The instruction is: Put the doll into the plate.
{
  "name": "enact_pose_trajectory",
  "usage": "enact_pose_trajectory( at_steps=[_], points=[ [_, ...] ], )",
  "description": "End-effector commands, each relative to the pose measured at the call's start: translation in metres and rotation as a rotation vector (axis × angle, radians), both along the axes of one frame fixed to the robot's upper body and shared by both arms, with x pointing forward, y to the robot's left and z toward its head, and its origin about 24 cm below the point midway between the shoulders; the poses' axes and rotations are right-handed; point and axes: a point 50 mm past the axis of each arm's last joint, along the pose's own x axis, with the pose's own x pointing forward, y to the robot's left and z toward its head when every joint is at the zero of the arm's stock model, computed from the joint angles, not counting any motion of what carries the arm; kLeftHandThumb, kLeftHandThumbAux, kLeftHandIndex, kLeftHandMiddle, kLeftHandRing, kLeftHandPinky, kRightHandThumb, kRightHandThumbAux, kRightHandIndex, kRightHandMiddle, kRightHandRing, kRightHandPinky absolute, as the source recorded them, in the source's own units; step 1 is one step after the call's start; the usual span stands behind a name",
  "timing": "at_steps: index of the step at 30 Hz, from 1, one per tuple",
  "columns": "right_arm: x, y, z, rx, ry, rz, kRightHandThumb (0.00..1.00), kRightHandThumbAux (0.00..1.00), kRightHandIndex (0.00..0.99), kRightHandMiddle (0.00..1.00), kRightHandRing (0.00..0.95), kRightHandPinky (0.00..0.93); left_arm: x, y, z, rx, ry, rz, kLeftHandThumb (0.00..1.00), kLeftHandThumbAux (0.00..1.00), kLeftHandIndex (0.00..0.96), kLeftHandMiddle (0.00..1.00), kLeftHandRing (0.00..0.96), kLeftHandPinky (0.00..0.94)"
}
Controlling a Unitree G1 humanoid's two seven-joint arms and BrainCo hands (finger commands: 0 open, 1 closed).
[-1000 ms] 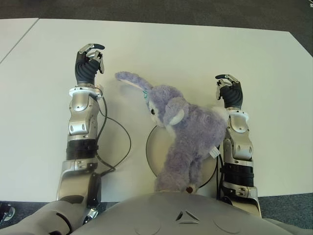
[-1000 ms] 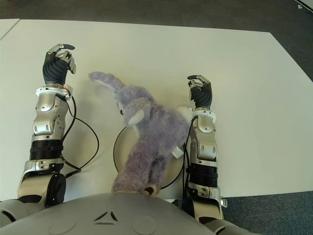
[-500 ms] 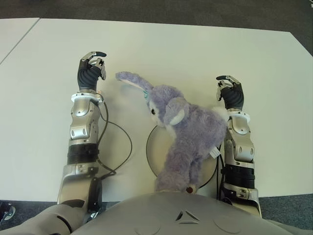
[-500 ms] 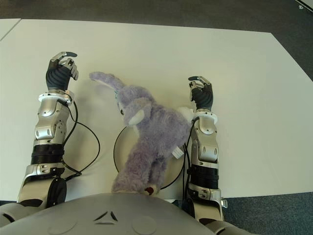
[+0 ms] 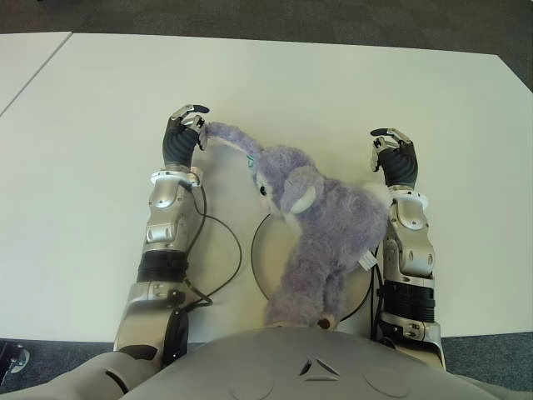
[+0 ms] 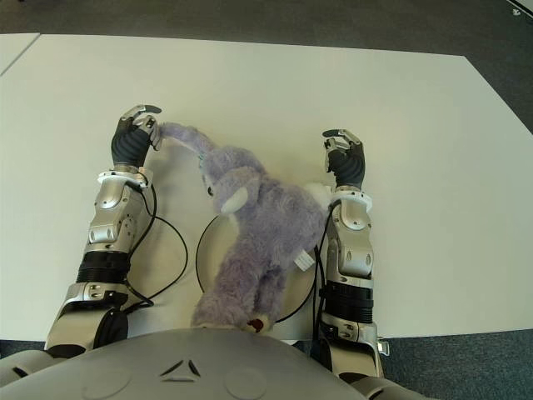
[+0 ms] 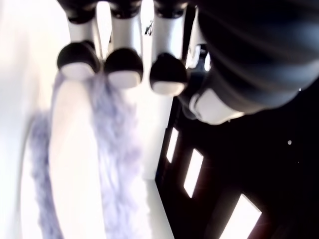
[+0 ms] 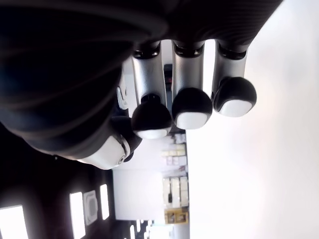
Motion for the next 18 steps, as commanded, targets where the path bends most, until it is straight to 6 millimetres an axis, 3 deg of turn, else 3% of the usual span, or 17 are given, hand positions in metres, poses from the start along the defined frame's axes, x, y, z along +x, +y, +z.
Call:
enact_pose_trajectory(
  at_steps=[1,18],
  points=[
    [-0.0031,-0.0022,-0.0061,0.015,0.011,-0.008,0.716,0.716,0.440,0.892,0.881,0.886,-0.0128,-0.0047,-0.0269,-0.038,0.089,-0.015,0.711,0.704,0.442,0.887,0.888,0.866],
    [-0.0041,-0.0035,-0.0076,0.007,0.009,-0.006,0.716,0.716,0.440,0.896,0.885,0.888,-0.0141,-0.0023,-0.0263,-0.025,0.076,0.006,0.713,0.704,0.442,0.880,0.879,0.855]
  ],
)
